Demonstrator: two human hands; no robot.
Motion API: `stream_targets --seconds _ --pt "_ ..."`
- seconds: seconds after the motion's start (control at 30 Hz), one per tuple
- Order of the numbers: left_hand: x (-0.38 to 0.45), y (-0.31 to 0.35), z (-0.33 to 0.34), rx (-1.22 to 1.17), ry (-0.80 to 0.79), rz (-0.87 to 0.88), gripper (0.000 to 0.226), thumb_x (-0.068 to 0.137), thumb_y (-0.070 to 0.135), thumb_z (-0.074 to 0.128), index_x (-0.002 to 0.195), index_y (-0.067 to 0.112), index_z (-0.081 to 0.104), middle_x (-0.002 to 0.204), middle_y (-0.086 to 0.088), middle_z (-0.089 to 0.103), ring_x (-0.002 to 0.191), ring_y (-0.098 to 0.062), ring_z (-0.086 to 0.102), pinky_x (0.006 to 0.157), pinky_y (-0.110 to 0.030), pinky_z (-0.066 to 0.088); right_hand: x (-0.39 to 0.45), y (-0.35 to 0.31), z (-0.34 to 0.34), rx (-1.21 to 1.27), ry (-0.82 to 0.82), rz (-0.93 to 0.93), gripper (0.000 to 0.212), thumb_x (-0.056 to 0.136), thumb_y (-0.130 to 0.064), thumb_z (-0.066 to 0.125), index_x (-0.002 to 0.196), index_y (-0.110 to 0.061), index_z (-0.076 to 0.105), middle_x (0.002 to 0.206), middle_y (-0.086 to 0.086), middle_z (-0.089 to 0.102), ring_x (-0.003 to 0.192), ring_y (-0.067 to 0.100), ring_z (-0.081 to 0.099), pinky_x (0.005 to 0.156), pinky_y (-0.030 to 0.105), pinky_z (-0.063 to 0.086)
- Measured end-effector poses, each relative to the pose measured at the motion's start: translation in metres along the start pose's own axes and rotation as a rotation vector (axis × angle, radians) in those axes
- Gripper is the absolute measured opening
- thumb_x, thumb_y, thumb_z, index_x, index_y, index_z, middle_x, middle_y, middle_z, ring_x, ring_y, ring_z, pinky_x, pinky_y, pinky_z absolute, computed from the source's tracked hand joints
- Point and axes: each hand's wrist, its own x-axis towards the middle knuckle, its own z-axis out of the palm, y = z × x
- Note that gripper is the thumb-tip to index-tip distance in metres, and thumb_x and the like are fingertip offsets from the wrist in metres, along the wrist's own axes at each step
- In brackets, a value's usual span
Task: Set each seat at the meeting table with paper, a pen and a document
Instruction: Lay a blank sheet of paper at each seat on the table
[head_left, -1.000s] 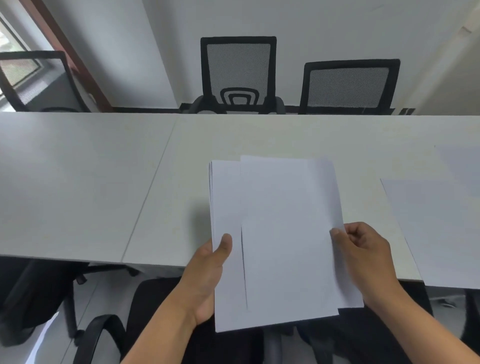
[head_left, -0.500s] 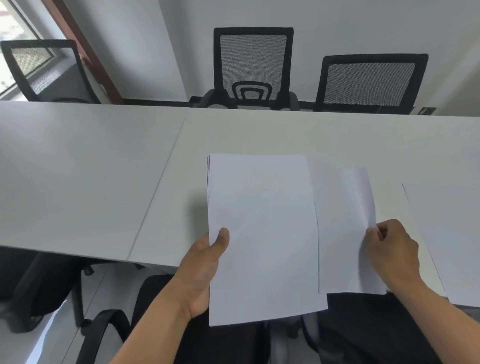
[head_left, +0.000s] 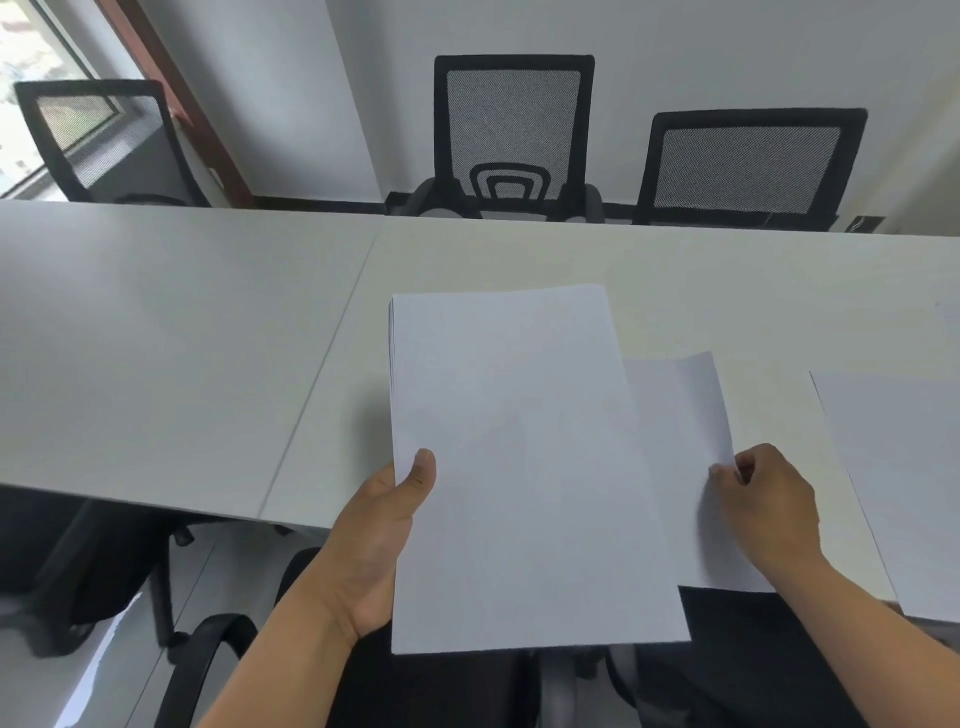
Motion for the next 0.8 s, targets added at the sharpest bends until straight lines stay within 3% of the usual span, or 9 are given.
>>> stream_targets --seconds 0.17,0.33,0.47,0.63,0.8 --pt "-0.004 -0.003 0.008 0.013 -0.007 0.006 0.046 0.105 0.048 0.055 0.14 0.022 0.072 0.134 -0.006 0.078 0.123 -0.032 0.075 0.114 -0.06 0.051 0.003 0.001 0.007 -0.011 0.014 0.006 0.021 0.102 -0.016 0.062 0.085 -0.008 0.052 0.078 0.009 0.059 0.069 0.03 0.055 0.057 0.035 0.037" --pt "-0.007 -0.006 0.014 0.015 -0.024 -0.01 0.047 0.106 0.047 0.054 0.142 0.021 0.07 0.136 -0.007 0.077 0.126 -0.033 0.074 0.116 -0.062 0.049 0.007 0.001 0.009 -0.023 0.007 -0.004 0.014 0.1 -0.017 0.064 0.098 -0.007 0.056 0.091 0.008 0.062 0.084 0.037 0.059 0.068 0.04 0.043" --pt "-0.008 -0.011 0.019 -0.002 -0.042 -0.024 0.048 0.106 0.046 0.055 0.143 0.019 0.069 0.138 -0.01 0.076 0.128 -0.035 0.072 0.117 -0.062 0.048 0.009 0.002 0.01 -0.015 0.01 0.005 0.014 0.097 -0.018 0.064 0.094 -0.007 0.056 0.09 0.009 0.063 0.084 0.037 0.06 0.066 0.039 0.043" --pt "-0.011 -0.015 0.029 0.022 -0.052 -0.007 0.045 0.107 0.044 0.052 0.14 0.019 0.071 0.135 -0.009 0.077 0.123 -0.033 0.075 0.108 -0.055 0.055 0.01 0.003 0.012 -0.012 0.009 0.009 0.019 0.095 -0.016 0.064 0.085 -0.008 0.05 0.083 0.007 0.054 0.078 0.035 0.055 0.062 0.036 0.037" --pt "-0.014 -0.019 0.038 0.023 -0.055 -0.015 0.045 0.109 0.042 0.052 0.142 0.018 0.07 0.136 -0.01 0.077 0.123 -0.035 0.075 0.107 -0.055 0.055 0.009 0.001 0.011 -0.003 0.003 0.011 0.016 0.096 -0.014 0.065 0.094 -0.005 0.052 0.096 0.012 0.059 0.086 0.037 0.055 0.07 0.039 0.041"
